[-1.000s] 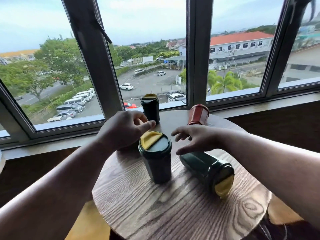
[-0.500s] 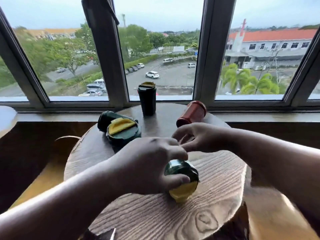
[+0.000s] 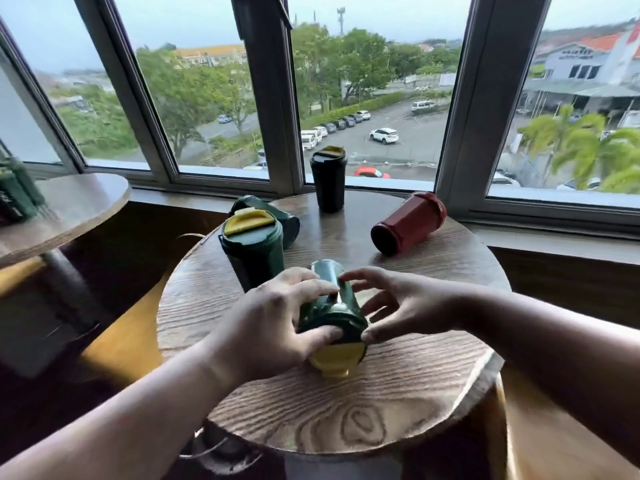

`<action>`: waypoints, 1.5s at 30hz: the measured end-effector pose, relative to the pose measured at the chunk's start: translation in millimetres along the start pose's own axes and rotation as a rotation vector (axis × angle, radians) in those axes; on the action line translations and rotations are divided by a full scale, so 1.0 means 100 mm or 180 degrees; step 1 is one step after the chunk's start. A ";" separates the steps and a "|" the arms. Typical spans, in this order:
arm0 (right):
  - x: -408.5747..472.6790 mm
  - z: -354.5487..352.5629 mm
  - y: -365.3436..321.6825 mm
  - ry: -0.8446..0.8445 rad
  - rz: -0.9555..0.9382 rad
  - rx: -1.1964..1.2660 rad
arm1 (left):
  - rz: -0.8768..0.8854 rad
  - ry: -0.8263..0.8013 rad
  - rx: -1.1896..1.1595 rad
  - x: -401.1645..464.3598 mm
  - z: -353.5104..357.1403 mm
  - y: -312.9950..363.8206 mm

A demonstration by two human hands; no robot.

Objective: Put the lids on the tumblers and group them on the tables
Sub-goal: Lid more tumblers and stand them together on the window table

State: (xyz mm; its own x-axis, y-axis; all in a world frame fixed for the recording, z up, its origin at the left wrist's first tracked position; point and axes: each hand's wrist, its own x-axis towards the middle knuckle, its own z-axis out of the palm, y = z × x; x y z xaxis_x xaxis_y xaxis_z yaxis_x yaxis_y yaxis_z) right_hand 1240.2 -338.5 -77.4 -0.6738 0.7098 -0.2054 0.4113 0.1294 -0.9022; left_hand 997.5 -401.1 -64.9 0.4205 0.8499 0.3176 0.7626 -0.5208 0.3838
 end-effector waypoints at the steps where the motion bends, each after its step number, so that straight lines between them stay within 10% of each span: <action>1: 0.00 0.00 0.02 0.0017 -0.0047 -0.0004 | -0.0026 0.0022 -0.0055 0.01 0.02 0.00; 17: 0.14 -0.27 -0.45 0.0983 -0.0030 0.0239 | -0.1072 -0.0053 -0.0438 0.92 -0.15 0.17; 27: 0.46 -0.35 -0.54 0.1251 0.0482 0.0055 | -0.0809 0.0443 0.0797 1.21 -0.34 0.20; 45: 0.57 -0.42 -0.61 0.1188 0.1036 0.0127 | -0.0781 -0.0606 0.0602 1.32 -0.61 -0.09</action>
State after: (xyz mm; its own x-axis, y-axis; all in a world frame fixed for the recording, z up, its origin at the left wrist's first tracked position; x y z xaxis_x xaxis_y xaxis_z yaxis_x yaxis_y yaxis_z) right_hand 1202.5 -277.2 -17.7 -0.2456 0.9094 -0.3358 0.5353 -0.1616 -0.8291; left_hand 1015.7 -289.1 26.6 0.2841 0.9568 0.0620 0.9221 -0.2904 0.2557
